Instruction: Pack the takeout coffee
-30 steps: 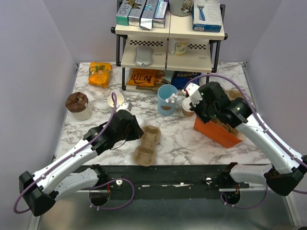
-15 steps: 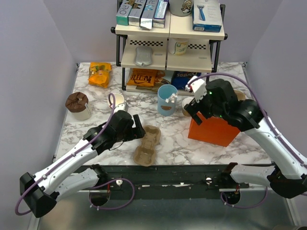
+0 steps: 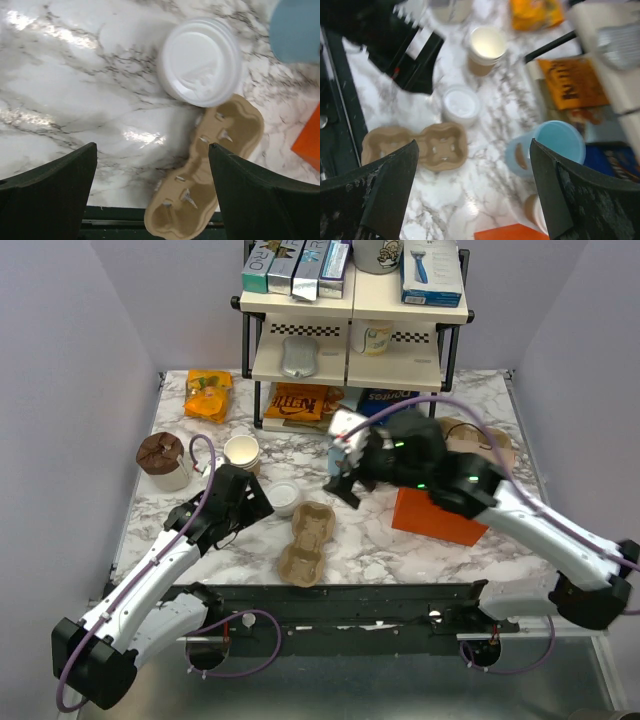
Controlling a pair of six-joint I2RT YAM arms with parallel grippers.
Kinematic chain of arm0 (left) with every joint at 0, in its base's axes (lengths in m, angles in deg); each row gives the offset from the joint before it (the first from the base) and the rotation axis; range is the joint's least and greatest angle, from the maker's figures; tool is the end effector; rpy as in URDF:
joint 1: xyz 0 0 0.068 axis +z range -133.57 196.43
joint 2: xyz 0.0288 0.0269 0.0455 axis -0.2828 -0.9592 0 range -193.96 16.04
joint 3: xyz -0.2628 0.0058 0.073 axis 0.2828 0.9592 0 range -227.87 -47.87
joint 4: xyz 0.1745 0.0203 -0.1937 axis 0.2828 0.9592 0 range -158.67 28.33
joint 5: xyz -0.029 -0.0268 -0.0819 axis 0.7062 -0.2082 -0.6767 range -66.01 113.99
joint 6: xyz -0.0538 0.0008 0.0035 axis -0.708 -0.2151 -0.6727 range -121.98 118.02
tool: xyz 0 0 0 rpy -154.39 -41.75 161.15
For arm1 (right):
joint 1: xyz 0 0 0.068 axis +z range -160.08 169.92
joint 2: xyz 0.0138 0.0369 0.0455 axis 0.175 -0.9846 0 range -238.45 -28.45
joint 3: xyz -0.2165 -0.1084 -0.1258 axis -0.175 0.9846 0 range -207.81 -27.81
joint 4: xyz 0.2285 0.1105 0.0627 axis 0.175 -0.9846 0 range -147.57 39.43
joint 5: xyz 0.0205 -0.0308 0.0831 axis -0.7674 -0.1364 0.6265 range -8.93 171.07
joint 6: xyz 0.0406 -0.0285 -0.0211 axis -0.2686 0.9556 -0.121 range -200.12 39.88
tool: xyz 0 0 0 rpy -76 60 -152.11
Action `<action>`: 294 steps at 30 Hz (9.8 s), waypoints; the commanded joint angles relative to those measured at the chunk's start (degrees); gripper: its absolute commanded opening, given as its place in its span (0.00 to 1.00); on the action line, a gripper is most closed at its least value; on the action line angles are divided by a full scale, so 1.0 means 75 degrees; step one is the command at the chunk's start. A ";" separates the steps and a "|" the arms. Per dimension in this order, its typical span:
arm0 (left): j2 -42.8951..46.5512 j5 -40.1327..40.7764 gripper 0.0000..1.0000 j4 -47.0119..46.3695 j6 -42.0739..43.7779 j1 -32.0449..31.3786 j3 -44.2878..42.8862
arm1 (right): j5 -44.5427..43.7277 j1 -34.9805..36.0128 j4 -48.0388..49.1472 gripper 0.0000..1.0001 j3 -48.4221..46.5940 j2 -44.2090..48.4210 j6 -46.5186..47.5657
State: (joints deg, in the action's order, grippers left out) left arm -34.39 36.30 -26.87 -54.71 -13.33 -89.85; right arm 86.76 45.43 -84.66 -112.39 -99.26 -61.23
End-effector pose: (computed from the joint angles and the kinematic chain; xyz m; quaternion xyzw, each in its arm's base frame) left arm 0.1537 -0.0790 0.2568 -0.2219 0.9090 -0.1469 0.3206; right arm 0.1442 0.2159 0.4414 -0.5182 0.6358 0.2179 0.5289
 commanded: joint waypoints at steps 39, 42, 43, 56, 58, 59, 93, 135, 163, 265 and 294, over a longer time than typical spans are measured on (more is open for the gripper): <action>0.0830 -0.0482 0.99 0.0461 0.0058 0.1519 0.0605 | -0.0220 0.1353 0.0314 0.70 0.1023 -0.5465 -0.1687; 0.0900 -0.0470 0.99 0.0473 0.0035 0.1519 0.0593 | -0.0348 0.1365 0.0361 0.67 0.1093 -0.5477 -0.1746; 0.0900 -0.0470 0.99 0.0473 0.0035 0.1519 0.0593 | -0.0430 0.1365 0.0361 0.66 0.1093 -0.5466 -0.1781; 0.0877 -0.0458 0.99 0.0380 -0.0036 0.1519 0.0593 | -0.0583 0.1365 0.0490 0.40 0.1632 -0.4248 -0.2260; 0.0889 -0.0505 0.99 0.0356 -0.0036 0.1519 0.0616 | -0.0548 0.1353 0.0478 0.40 0.1760 -0.3815 -0.2367; 0.0912 -0.0517 0.99 0.0333 -0.0024 0.1519 0.0616 | -0.0560 0.1353 0.0455 0.40 0.1796 -0.3674 -0.2483; -0.7158 -0.6109 0.99 -0.1044 0.6981 -0.2113 -1.0205 | -0.2471 0.1353 0.1169 0.41 0.1210 0.4822 -0.3773; -1.0537 -0.4900 0.42 -0.1355 0.8625 -0.3321 -1.2802 | -0.2060 0.1353 0.1521 0.39 0.1866 0.5327 -0.4066; -0.6261 -0.0146 0.00 -0.0793 0.2544 -0.3474 -0.7190 | -0.2435 0.1353 0.1568 0.39 0.1504 0.5012 -0.4242; -0.1268 -0.1852 0.00 -0.3464 0.2121 -0.1470 -0.2384 | 0.2839 -0.1705 -0.1302 0.39 -0.0536 -0.0075 -0.3222; -0.1232 -0.2193 0.00 -0.3453 0.2250 -0.1388 -0.2313 | 0.1621 -0.2268 -0.2158 0.39 -0.0114 -0.0532 -0.2719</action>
State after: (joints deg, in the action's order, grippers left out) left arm -44.14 21.53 -52.81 -38.25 -24.13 -107.83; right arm 103.64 28.69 -98.36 -115.25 -103.26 -83.06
